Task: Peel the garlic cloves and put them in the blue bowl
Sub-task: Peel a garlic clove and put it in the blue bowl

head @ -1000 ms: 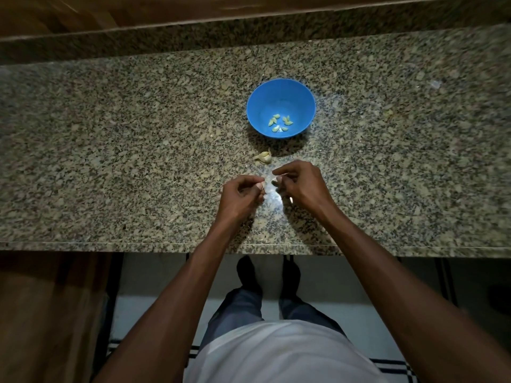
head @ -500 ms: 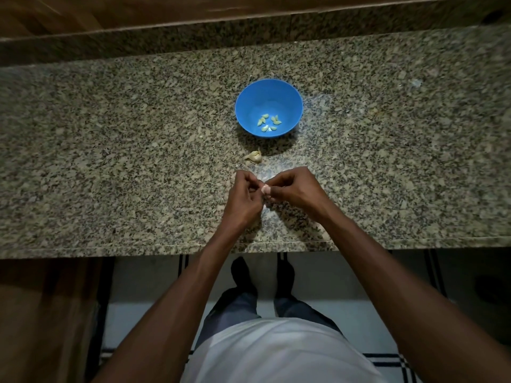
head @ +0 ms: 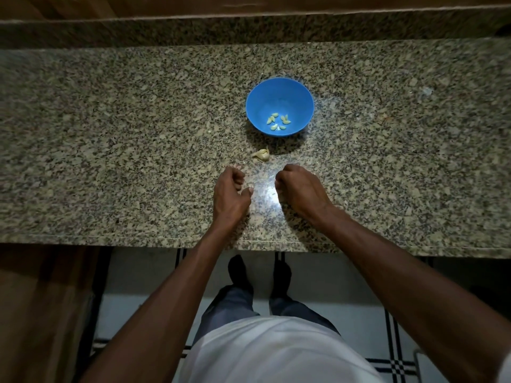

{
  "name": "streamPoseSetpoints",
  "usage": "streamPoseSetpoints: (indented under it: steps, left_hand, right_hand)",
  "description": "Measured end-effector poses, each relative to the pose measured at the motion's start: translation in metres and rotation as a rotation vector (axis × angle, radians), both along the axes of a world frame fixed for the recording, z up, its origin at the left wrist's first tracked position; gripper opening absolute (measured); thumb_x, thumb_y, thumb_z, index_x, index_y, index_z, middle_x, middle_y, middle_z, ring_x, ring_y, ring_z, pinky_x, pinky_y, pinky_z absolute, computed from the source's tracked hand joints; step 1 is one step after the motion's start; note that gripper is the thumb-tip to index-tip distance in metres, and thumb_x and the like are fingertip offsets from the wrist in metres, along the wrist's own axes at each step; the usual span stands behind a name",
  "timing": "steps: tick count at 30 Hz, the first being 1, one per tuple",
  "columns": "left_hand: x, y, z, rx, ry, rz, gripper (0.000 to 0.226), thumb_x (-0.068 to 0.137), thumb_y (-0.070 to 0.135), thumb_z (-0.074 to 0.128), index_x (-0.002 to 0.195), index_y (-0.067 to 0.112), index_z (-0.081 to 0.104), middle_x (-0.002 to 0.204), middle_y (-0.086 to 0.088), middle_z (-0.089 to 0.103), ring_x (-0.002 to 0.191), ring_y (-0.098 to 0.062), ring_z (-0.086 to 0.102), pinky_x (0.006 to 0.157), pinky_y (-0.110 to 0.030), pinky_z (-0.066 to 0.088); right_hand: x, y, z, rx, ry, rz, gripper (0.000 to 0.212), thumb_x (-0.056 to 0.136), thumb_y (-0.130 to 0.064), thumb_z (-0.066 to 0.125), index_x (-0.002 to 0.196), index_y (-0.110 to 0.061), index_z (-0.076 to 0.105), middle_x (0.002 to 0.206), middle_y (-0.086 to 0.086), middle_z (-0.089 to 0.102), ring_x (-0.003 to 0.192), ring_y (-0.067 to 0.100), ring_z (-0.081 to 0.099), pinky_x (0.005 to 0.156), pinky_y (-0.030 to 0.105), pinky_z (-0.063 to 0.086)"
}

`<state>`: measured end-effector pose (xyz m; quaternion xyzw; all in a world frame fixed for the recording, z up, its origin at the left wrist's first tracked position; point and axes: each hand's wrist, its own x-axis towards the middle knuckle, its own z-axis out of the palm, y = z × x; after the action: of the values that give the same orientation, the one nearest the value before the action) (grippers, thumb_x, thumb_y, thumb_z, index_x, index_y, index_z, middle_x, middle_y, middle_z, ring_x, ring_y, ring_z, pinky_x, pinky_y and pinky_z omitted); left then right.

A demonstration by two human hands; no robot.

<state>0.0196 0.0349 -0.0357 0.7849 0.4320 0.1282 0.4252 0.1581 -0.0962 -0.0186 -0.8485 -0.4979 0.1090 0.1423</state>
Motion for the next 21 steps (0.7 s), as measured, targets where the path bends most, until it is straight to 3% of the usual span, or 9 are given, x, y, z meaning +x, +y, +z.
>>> streamPoseSetpoints:
  steps: [3,11,16,21]
  left_hand:
    - [-0.004,0.003,-0.004,0.02,0.013,-0.011,0.031,0.085,0.01,0.082,0.104,0.015,0.058,0.1,-0.003,0.06,0.086,-0.016,0.057,0.071,-0.021,0.043]
    - [-0.002,0.005,-0.008,0.01,0.032,-0.019,0.033,0.084,0.017,0.084,0.103,0.016,0.057,0.099,-0.003,0.058,0.084,-0.015,0.053,0.07,-0.022,0.042]
    - [-0.003,0.009,-0.006,-0.006,0.048,-0.038,0.034,0.083,0.016,0.084,0.105,0.014,0.058,0.099,-0.004,0.058,0.084,-0.014,0.052,0.067,-0.017,0.04]
    - [-0.004,0.009,-0.006,-0.016,0.05,-0.054,0.036,0.082,0.017,0.084,0.106,0.015,0.058,0.101,-0.005,0.059,0.086,-0.016,0.053,0.07,-0.022,0.042]
  right_hand:
    - [-0.005,0.0,-0.004,-0.045,-0.07,0.07,0.006,0.088,-0.002,0.067,0.086,-0.008,0.068,0.086,0.009,0.059,0.076,0.028,0.058,0.057,0.036,0.048]
    - [-0.002,0.004,-0.002,-0.077,-0.06,0.11,0.003,0.089,-0.006,0.07,0.088,-0.008,0.072,0.086,0.01,0.058,0.077,0.029,0.057,0.058,0.034,0.037]
    - [0.001,0.001,-0.005,-0.052,-0.036,0.122,0.004,0.089,-0.011,0.07,0.088,-0.011,0.073,0.085,0.006,0.055,0.074,0.02,0.043,0.059,0.031,0.029]
    - [0.006,0.002,-0.003,-0.067,-0.041,0.173,0.008,0.09,-0.008,0.067,0.094,-0.01,0.074,0.089,0.008,0.057,0.082,0.029,0.057,0.061,0.032,0.031]
